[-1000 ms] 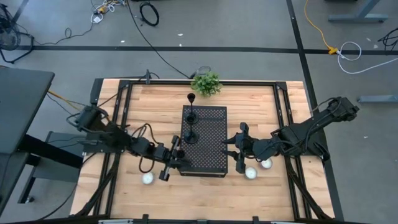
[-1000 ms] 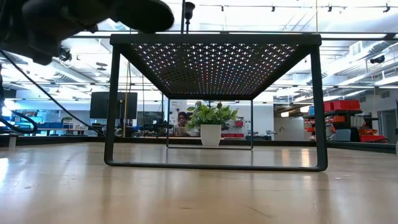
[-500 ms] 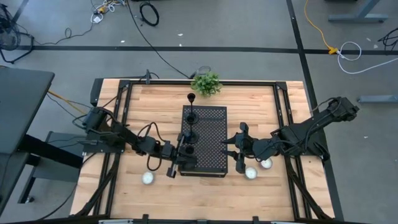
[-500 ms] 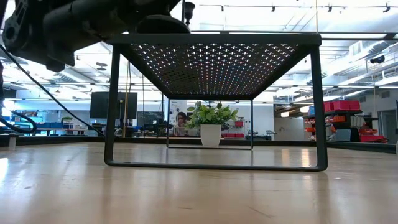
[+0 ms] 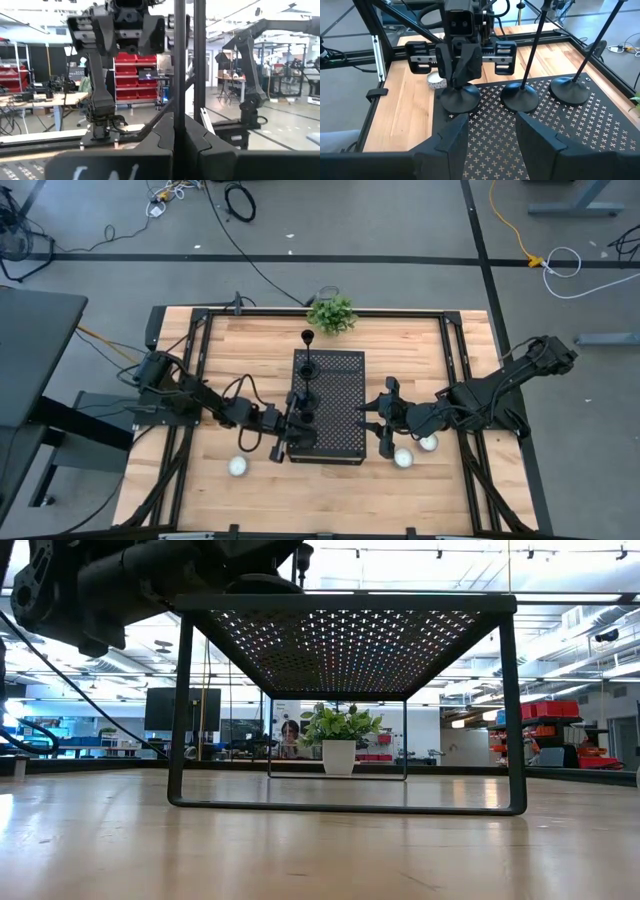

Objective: Pick & Place candle stick holders
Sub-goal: Put the black candle holder on the shelf aligned with the other black candle holders

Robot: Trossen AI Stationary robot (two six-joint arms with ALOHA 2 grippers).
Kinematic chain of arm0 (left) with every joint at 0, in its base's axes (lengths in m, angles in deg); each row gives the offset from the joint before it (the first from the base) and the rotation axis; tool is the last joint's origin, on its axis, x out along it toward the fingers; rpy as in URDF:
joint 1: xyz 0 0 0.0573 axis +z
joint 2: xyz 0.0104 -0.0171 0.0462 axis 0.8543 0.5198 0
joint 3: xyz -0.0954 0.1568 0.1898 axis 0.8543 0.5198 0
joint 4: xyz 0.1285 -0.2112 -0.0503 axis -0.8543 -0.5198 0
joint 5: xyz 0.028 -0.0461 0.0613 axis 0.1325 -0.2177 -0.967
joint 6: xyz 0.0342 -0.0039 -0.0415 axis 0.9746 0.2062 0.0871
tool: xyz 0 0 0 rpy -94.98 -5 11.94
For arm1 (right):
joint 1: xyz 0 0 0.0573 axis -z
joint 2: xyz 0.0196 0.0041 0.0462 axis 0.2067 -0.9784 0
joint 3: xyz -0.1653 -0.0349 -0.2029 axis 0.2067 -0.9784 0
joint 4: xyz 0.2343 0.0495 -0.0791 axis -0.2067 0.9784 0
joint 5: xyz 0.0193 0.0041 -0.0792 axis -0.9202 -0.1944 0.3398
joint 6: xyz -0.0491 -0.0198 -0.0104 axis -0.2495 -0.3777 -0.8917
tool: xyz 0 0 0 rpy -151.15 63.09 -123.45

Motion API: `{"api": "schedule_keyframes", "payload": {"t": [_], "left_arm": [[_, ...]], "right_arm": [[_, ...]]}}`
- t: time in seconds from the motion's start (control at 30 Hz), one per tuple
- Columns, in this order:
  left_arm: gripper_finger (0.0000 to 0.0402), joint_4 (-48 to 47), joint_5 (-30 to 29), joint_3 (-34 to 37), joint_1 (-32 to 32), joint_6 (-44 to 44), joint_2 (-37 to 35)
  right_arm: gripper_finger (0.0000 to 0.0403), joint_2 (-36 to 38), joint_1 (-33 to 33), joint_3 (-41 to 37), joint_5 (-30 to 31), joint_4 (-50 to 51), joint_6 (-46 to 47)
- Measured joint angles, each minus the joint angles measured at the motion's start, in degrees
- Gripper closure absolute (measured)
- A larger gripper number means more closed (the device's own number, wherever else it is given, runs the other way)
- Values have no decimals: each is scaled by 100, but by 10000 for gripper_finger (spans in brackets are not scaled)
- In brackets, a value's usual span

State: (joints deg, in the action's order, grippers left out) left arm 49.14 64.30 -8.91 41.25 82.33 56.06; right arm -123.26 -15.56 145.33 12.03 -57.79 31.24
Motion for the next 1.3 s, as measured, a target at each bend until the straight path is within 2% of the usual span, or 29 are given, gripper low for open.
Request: {"api": "schedule_keyframes", "payload": {"t": [0.6, 0.9, 1.13, 1.3], "left_arm": [[391, 105, -179, 7, 28, -209, 273], [388, 122, -61, 7, 28, -203, 299], [357, -2, -23, 15, 28, -175, 321], [319, -52, -107, 15, 28, -158, 321]], "right_arm": [[239, 0, 0, 0, -9, 18, 22], [239, 0, -2, 0, -14, 52, 23], [239, 0, -30, 0, -13, 63, 24], [239, 0, -110, 0, -7, 68, 24]]}}
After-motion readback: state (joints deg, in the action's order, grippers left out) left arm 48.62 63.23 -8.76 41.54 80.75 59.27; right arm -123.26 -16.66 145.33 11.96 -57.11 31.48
